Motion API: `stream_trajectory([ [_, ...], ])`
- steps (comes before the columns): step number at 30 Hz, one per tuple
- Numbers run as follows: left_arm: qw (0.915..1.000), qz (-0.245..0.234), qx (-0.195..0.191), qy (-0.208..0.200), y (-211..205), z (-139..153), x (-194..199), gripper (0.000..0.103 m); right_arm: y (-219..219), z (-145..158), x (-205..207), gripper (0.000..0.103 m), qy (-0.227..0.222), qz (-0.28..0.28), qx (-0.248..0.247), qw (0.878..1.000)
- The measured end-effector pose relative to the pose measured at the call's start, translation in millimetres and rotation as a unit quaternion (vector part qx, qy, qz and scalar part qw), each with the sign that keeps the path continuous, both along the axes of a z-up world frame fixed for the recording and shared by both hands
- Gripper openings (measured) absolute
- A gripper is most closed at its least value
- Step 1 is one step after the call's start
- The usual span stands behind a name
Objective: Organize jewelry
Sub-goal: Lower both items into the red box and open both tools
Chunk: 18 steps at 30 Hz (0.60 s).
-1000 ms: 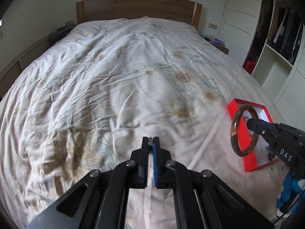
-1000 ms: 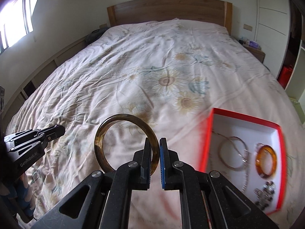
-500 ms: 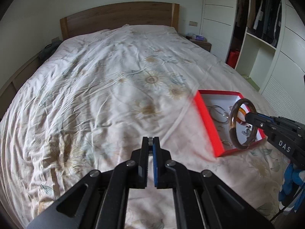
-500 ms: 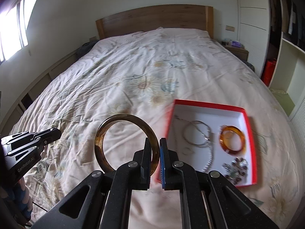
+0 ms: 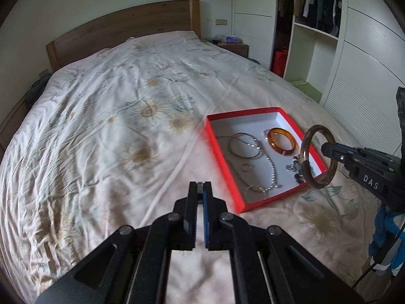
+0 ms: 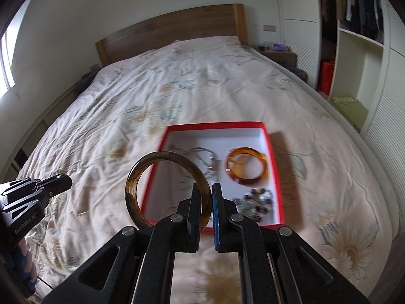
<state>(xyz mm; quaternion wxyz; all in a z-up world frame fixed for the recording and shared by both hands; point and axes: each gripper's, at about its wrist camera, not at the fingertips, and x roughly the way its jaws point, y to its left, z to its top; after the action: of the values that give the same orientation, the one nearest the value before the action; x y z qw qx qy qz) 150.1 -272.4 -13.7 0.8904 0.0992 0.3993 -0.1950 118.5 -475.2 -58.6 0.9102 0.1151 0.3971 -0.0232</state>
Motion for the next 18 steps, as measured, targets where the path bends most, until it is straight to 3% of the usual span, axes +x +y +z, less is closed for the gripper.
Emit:
stream_trajectory([
  [10,0.9991,-0.037,0.006,0.018,-57,-15,23,0.003,-45,-19,12,0.008,0.009,-0.027,0.003,1.0],
  [18,0.9968,-0.066,0.007,0.044,-96,-39,45,0.003,-66,-32,46,0.008,0.019,-0.021,-0.007,1.0],
])
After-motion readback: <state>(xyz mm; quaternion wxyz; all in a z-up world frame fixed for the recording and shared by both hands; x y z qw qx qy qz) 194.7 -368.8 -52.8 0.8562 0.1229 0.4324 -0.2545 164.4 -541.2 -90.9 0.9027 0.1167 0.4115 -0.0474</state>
